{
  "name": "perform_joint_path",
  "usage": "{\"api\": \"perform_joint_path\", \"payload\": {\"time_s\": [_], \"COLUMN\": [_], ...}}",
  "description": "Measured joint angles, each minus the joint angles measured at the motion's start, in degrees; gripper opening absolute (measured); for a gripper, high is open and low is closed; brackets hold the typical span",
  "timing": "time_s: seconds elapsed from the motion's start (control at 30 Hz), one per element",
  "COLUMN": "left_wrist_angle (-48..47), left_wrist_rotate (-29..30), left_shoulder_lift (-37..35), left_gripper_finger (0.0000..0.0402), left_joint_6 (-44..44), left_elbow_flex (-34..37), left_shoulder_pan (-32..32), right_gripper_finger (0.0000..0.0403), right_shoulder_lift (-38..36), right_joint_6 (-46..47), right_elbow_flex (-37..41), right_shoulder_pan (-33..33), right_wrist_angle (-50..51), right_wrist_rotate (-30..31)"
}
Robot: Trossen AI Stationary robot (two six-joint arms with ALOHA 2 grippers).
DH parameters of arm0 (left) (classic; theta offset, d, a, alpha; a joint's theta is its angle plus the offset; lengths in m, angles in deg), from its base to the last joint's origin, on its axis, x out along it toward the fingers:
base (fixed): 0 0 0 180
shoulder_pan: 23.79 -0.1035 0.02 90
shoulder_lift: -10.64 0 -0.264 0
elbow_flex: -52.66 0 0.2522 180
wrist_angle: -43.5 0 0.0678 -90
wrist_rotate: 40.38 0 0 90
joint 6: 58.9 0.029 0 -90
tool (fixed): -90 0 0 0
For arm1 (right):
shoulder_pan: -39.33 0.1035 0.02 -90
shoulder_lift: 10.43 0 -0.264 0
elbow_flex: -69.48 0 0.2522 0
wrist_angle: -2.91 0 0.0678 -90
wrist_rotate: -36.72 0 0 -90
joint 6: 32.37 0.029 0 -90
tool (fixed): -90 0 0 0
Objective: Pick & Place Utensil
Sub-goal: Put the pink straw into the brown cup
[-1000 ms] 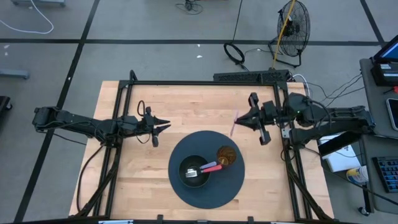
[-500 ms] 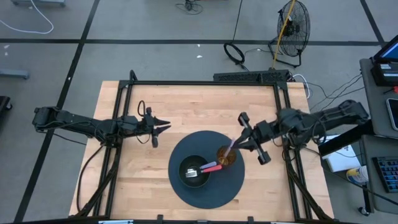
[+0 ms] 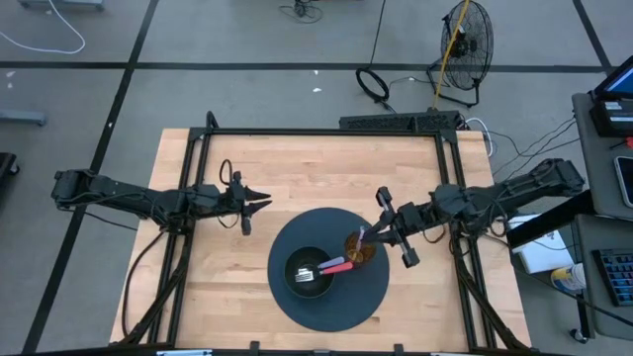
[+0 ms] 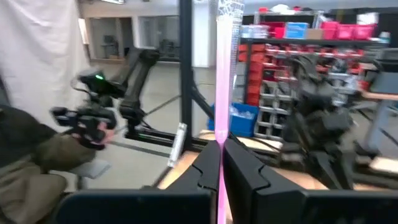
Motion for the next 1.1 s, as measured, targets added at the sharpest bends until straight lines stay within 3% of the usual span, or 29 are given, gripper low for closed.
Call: {"api": "perform_joint_path", "payload": {"time_s": [0.27,0.47,0.83,1.1], "left_wrist_angle": [0.0,0.0,-0.1,0.0], "left_wrist_rotate": [0.0,0.0,0.0,0.0], "left_shoulder_lift": [0.0,0.0,0.0,0.0], "left_gripper_finger": [0.0076,0.0076,0.0076,0.0076], "left_joint_6": [0.0,-0.1,-0.2,-0.2], "left_elbow_flex": [0.0,0.0,0.0,0.0], "left_shoulder_pan": [0.0,0.0,0.0,0.0], "right_gripper_finger": [0.0004,0.0004,0.0004,0.0004], "right_shoulder_lift": [0.0,0.0,0.0,0.0], "right_joint_6": [2.9,5.2,10.4,10.5], "right_elbow_flex": [10.6,17.5,29.6,32.2], "right_shoulder_pan": [-1.1,-1.1,-1.0,-1.0], "right_wrist_angle": [-13.9,-18.8,-34.0,-35.1], "right_wrist_rotate": [2.8,8.6,8.6,8.6]}}
